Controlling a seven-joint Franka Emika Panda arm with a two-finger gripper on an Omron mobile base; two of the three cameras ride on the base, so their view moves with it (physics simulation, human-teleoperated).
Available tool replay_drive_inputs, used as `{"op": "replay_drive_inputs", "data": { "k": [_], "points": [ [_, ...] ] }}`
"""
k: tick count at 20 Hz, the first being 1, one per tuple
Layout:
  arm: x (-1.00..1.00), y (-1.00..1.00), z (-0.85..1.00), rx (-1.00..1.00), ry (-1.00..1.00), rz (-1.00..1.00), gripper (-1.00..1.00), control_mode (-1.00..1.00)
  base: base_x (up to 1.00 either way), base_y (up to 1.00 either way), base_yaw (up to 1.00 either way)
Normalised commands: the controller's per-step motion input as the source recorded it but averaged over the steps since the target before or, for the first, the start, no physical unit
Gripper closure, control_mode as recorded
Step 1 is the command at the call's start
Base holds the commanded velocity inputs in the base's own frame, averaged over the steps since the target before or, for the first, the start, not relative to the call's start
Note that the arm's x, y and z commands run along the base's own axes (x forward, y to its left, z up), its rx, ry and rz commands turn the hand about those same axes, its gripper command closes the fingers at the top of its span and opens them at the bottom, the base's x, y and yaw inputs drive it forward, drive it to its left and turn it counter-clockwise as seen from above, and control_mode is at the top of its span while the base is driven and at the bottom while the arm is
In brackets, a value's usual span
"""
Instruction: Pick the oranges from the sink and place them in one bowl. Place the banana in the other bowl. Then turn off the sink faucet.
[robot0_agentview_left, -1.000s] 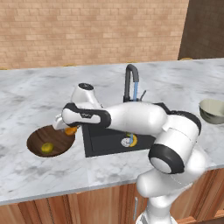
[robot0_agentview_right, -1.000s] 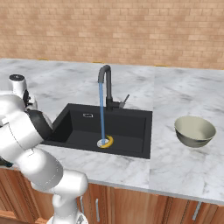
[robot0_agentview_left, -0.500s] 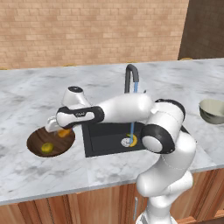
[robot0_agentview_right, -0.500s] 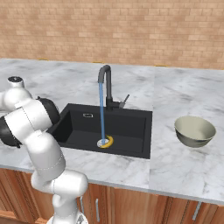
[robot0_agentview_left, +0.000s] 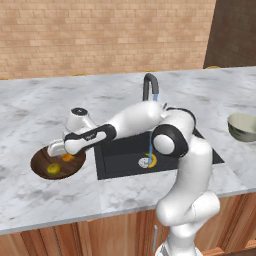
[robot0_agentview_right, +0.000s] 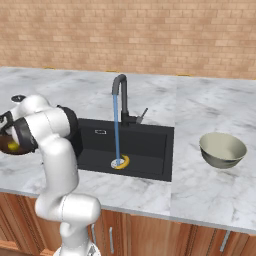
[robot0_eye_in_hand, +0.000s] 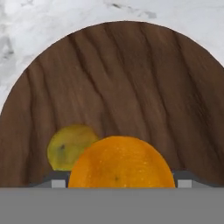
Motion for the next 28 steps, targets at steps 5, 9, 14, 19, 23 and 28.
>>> {"op": "replay_drive_inputs", "data": {
  "k": [5, 9, 14, 19, 23, 28],
  "points": [
    [0.58, 0.24, -0.24, 0.0, 0.0, -0.07, -1.0, -1.0, 0.0, 0.0, 0.0],
    [0.43, 0.21, -0.1, 0.0, 0.02, -0.07, -1.0, -1.0, 0.0, 0.0, 0.0],
    [0.1, 0.01, 0.0, 0.0, 0.08, -0.08, -1.0, -1.0, 0.0, 0.0, 0.0],
    [-0.04, -0.6, 0.02, 0.0, 0.08, -0.11, -1.0, -1.0, 0.0, 0.0, 0.0],
    [-0.16, -0.93, 0.14, 0.0, 0.02, -0.09, -1.0, -1.0, 0.0, 0.0, 0.0],
    [-0.35, -0.85, 0.31, 0.06, 0.0, -0.04, -1.0, -1.0, 0.0, 0.0, 0.0]
  ]
}}
